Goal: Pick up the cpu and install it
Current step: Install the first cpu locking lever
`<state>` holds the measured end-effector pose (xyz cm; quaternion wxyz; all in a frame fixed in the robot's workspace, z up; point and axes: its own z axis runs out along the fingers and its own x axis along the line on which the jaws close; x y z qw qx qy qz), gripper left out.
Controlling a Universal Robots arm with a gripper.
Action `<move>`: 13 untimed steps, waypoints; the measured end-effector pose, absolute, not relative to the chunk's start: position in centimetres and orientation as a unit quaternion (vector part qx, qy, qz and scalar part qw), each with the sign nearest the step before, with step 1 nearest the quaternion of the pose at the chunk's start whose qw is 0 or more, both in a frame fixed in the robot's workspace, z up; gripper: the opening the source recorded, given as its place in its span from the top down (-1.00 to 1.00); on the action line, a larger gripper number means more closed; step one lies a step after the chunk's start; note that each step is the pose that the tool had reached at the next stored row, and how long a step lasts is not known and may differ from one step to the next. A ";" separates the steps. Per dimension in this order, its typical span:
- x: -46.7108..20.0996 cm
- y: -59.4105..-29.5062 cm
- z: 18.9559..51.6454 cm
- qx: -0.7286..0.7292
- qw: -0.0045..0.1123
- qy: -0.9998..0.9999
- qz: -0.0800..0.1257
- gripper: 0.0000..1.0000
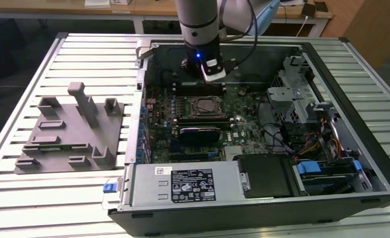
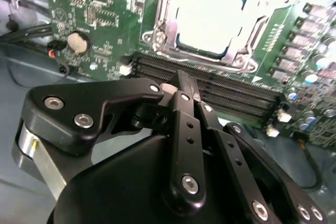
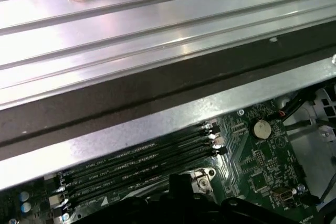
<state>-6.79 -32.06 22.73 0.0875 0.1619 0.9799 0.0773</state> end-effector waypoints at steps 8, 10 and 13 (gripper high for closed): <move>-6.7 -32.4 22.7 0.160 0.078 0.983 0.038 0.79; -6.7 -32.5 22.7 0.159 0.077 0.984 0.028 0.79; -6.7 -32.9 22.7 0.158 0.074 0.984 0.015 0.79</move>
